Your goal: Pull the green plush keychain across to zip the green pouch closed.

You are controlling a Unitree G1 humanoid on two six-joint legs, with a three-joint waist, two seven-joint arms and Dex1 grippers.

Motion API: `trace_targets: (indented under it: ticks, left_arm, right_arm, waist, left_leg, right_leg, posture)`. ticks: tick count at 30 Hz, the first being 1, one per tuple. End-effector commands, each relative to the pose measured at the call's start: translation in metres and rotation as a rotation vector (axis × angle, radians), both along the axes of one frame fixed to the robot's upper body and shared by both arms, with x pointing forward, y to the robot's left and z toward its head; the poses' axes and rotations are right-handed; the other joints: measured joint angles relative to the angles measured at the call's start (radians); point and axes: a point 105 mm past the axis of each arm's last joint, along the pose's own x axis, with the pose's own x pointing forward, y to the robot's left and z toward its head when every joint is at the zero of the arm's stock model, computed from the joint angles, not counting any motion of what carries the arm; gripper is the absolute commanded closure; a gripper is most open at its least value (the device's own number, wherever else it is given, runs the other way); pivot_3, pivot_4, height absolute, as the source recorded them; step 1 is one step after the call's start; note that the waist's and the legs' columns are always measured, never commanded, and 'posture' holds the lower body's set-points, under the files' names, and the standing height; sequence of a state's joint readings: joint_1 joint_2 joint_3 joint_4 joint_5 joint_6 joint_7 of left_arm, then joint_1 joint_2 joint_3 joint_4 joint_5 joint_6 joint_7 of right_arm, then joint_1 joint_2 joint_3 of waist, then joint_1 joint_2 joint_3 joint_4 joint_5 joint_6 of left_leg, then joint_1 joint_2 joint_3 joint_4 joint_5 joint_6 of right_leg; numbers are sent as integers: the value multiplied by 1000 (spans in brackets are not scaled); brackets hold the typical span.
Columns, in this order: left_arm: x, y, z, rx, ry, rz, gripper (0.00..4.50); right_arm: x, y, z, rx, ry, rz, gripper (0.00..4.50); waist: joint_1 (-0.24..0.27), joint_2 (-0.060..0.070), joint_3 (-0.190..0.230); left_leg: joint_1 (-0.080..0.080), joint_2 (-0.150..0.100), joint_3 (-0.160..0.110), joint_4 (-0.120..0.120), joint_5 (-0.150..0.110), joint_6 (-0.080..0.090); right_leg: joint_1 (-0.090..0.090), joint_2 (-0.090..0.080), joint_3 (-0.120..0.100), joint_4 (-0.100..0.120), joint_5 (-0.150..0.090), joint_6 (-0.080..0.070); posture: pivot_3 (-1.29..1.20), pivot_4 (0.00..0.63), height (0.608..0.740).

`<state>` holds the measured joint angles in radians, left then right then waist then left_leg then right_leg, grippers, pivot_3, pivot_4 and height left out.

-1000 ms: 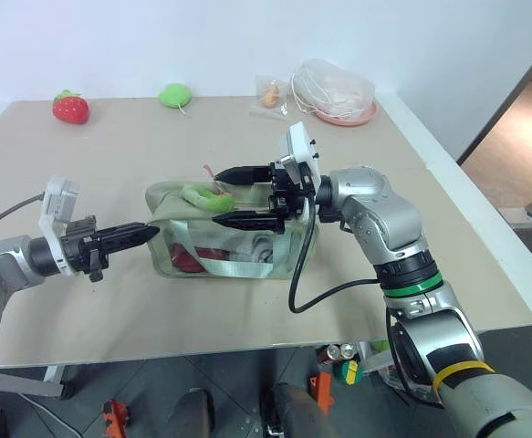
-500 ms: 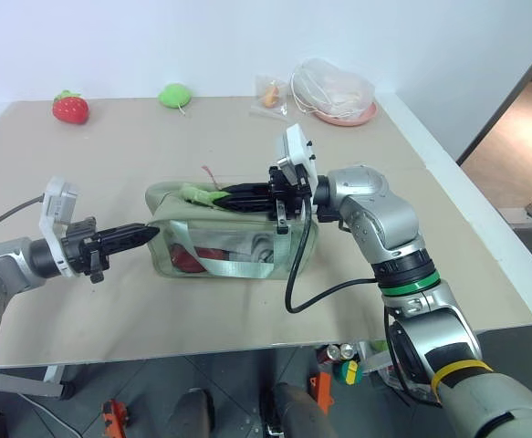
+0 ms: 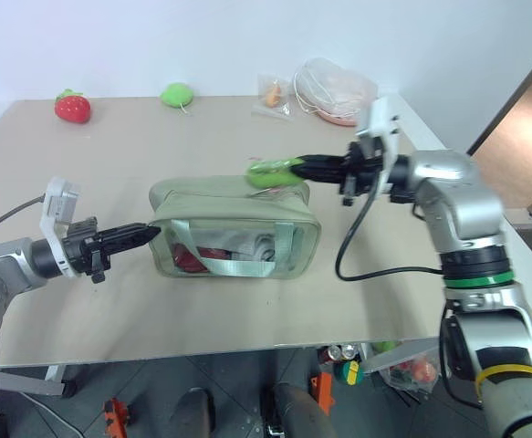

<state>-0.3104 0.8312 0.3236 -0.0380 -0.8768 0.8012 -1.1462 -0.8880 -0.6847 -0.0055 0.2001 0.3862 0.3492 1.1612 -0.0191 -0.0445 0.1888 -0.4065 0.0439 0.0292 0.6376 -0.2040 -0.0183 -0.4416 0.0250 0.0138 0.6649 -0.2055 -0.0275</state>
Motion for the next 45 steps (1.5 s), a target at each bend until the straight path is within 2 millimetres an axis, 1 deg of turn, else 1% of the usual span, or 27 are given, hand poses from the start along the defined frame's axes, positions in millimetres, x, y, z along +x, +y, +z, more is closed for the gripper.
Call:
trace_targets:
  ticks: [1,3,4,5,6,7,8,9,11,12,15,17,19,21,23,24,25,26,29,33,36,37,38,39,41,44,45]
  left_arm:
    - [-3,0,-1,2,-4,-1,4500]
    - [-3,0,-1,0,-3,-2,4500]
    - [-3,0,-2,0,-1,-2,4500]
    - [-4,0,-2,-1,1,-2,4500]
    - [-5,1,-3,-1,3,-1,4500]
    - [-6,1,-3,-1,6,1,4500]
    - [-6,2,-3,0,9,2,4500]
    - [-7,2,-4,1,10,3,4500]
    - [-7,3,-3,0,12,3,4500]
    - [-7,3,-3,0,13,3,4500]
    - [-7,2,-3,-2,15,3,4500]
    - [-7,2,-2,-5,21,4,4500]
    - [-2,4,1,-52,66,38,4500]
    - [6,10,4,-82,90,99,4500]
    - [11,13,3,-64,81,143,4500]
    - [15,16,2,-51,67,172,4500]
    - [18,18,2,-44,59,201,4147]
    - [21,19,4,-64,64,214,3762]
    - [18,16,12,-117,65,177,2811]
    - [7,13,22,-130,61,122,1400]
    - [-3,15,35,-116,7,111,387]
    - [-4,18,38,-94,-15,131,72]
    - [-5,24,38,-60,-36,165,25]
    - [-6,30,33,-23,-6,192,25]
    - [-8,48,30,-28,22,266,25]
    - [-14,64,29,-72,23,324,25]
    - [-16,68,24,-80,44,333,25]
  right_arm:
    - [1,-47,13,-25,-68,-174,4462]
    - [2,-63,10,-44,-70,-243,4462]
    - [5,-78,7,-60,-64,-314,4462]
    - [12,-100,-15,-154,-38,-431,4462]
    - [14,-115,-30,-230,-21,-507,4462]
    - [18,-120,-57,-300,29,-552,4462]
    - [18,-115,-81,-341,70,-546,4462]
    - [17,-108,-94,-352,94,-532,4462]
    - [8,-66,-135,-351,169,-403,4462]
    - [3,-47,-150,-340,192,-352,4462]
    - [-1,-13,-175,-301,238,-302,4462]
    - [0,-5,-183,-294,250,-306,4462]
    - [3,-10,-178,-293,240,-319,4462]
    - [9,-21,-166,-262,231,-348,4462]
    - [20,-35,-147,-190,212,-416,4462]
    - [21,-39,-137,-135,234,-415,4462]
    - [17,-40,-129,-100,245,-386,3813]
    - [13,-41,-121,-62,255,-360,3589]
    - [3,-45,-101,18,261,-317,2588]
    - [-13,-50,-77,110,284,-252,1191]
    - [-28,-54,-64,148,310,-206,154]
    - [-32,-57,-60,157,312,-197,0]
    - [-36,-62,-54,183,313,-195,0]
    - [-40,-69,-48,208,307,-202,0]
    - [-46,-83,-36,268,296,-223,0]
    - [-51,-96,-36,300,292,-260,0]
    - [-51,-99,-38,306,296,-274,0]
  waist:
    - [0,0,0]
    - [-1,0,0]
    - [-3,0,0]
    - [-3,0,0]
    - [-2,0,0]
    - [-2,0,0]
    - [-2,-1,-1]
    - [-3,-2,-1]
    - [-7,-1,-1]
    - [-10,-1,-1]
    - [-15,1,-2]
    - [-17,-1,-3]
    - [-19,-3,-4]
    - [-20,-3,-4]
    - [-21,-3,-4]
    - [-22,-3,-4]
    - [-23,-3,-4]
    - [-23,-3,-4]
    - [-23,-3,-4]
    - [-25,-2,-4]
    - [-24,-2,-3]
    - [-24,-2,-3]
    - [-24,-2,-3]
    - [-25,-2,-3]
    - [-25,-1,-3]
    - [-25,-1,-2]
    - [-25,-1,-3]
  left_leg:
    - [0,0,0,0,0,0]
    - [1,0,1,0,0,0]
    - [1,0,1,0,0,0]
    - [1,-1,1,0,0,0]
    - [1,-1,1,0,0,0]
    - [1,-1,1,0,0,0]
    - [1,-1,1,0,0,0]
    - [2,0,1,0,0,0]
    - [2,1,2,0,0,0]
    - [3,1,2,0,0,0]
    - [4,3,0,-1,0,0]
    - [7,3,0,0,0,-1]
    - [9,4,0,0,1,-1]
    - [11,4,0,0,1,-1]
    - [11,3,1,0,2,-1]
    - [11,3,1,0,2,-1]
    - [11,3,1,0,2,-1]
    - [11,2,1,0,2,-1]
    - [10,2,1,-1,2,-1]
    - [5,3,0,-3,0,-1]
    - [3,3,-2,-3,-1,-2]
    - [3,3,-2,-3,-2,-1]
    - [3,3,-2,-3,-2,-2]
    - [3,3,-1,-3,-2,-2]
    - [4,2,-1,-3,-3,-2]
    - [4,2,-1,-3,-3,-2]
    - [4,2,-1,-2,-3,-2]
  right_leg:
    - [0,0,0,0,0,0]
    - [0,-1,0,0,0,0]
    - [0,-1,1,0,0,0]
    - [0,0,1,0,0,0]
    - [0,0,1,0,0,0]
    - [0,0,1,0,0,0]
    - [0,0,1,0,0,-1]
    - [0,1,1,0,0,-1]
    - [0,2,2,0,0,-1]
    - [0,3,3,1,0,-1]
    - [0,6,2,2,1,-1]
    - [2,7,2,3,1,-2]
    - [4,7,1,2,0,-3]
    - [4,7,2,2,-2,-6]
    - [4,7,3,2,-2,-6]
    - [4,7,3,2,-2,-6]
    - [4,6,3,2,-2,-6]
    - [4,6,4,2,0,-7]
    - [4,7,4,2,2,-3]
    - [0,8,4,2,1,-5]
    - [-2,8,2,2,-1,-6]
    - [-2,8,2,2,-2,-6]
    - [-2,7,2,1,-2,-5]
    - [-1,7,2,1,-2,-5]
    - [-1,7,3,1,-2,-5]
    - [-1,6,3,1,-2,-5]
    - [-1,6,2,1,-2,-5]
  posture:
    - [0,150,740]
    - [0,150,740]
    - [0,150,740]
    - [0,150,740]
    - [0,150,740]
    - [0,150,740]
    - [0,150,740]
    - [0,150,740]
    - [0,150,740]
    - [0,150,740]
    - [0,150,740]
    - [0,150,740]
    - [0,150,740]
    - [0,150,740]
    - [0,150,740]
    - [0,150,740]
    - [0,150,740]
    - [0,150,740]
    - [0,150,740]
    - [0,150,740]
    - [0,150,740]
    - [0,150,740]
    - [0,150,740]
    - [0,150,740]
    - [0,150,740]
    - [0,150,740]
    - [0,150,740]
